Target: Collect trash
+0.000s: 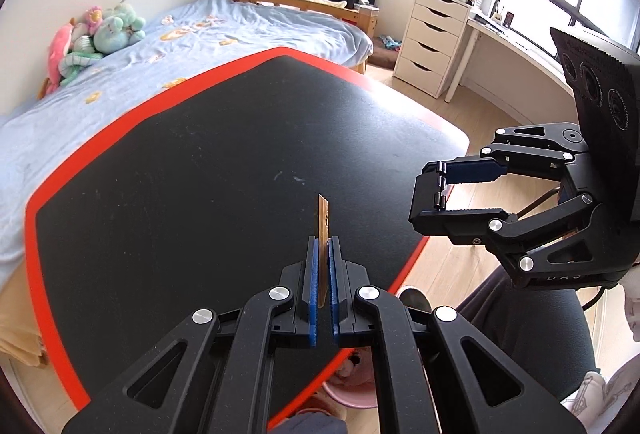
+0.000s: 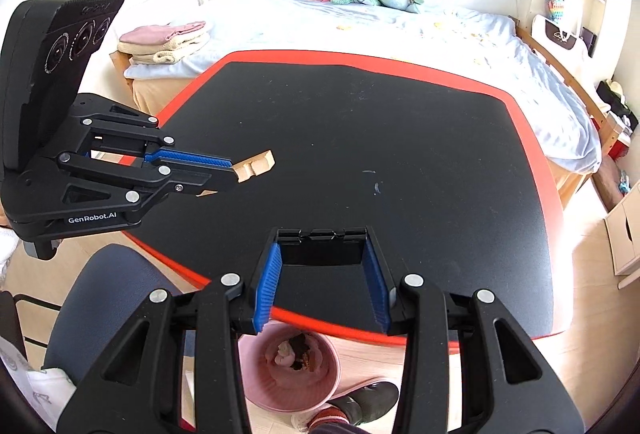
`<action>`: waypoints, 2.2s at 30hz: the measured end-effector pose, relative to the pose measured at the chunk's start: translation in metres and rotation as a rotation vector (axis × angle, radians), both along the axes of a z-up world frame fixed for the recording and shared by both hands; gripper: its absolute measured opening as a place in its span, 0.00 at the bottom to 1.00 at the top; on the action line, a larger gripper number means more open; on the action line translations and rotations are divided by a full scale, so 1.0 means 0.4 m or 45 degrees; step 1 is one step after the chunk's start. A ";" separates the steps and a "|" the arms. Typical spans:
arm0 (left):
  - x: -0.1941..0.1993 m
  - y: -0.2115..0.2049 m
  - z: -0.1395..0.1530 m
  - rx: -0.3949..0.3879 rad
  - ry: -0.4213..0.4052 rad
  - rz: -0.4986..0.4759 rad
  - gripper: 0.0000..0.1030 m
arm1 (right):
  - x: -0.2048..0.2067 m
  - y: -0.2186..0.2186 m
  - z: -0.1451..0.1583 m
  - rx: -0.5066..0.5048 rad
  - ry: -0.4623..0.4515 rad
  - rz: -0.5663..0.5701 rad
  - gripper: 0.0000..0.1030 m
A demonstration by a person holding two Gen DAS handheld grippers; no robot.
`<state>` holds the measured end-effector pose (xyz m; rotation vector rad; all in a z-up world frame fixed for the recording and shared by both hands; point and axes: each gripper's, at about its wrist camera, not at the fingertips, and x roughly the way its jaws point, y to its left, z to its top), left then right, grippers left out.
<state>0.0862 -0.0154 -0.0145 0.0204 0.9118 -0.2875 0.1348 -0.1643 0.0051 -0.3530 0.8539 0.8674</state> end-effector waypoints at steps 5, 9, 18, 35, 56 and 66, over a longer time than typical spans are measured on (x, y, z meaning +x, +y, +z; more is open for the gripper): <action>-0.064 -0.034 0.007 -0.017 -0.002 0.009 0.04 | -0.073 -0.059 0.016 0.014 0.010 0.002 0.38; -0.104 -0.056 -0.006 -0.034 0.015 0.020 0.04 | -0.119 -0.094 0.012 0.021 0.033 -0.010 0.38; -0.171 -0.109 -0.042 -0.016 0.065 0.006 0.04 | -0.209 -0.152 -0.026 0.021 0.090 -0.028 0.38; -0.227 -0.151 -0.091 -0.028 0.129 -0.034 0.05 | -0.264 -0.171 -0.066 0.004 0.141 0.000 0.39; -0.234 -0.115 -0.074 -0.043 0.087 0.105 0.93 | -0.246 -0.184 -0.075 0.010 0.152 -0.096 0.90; -0.223 -0.084 -0.038 -0.043 0.061 0.164 0.93 | -0.221 -0.178 -0.050 0.036 0.164 -0.143 0.92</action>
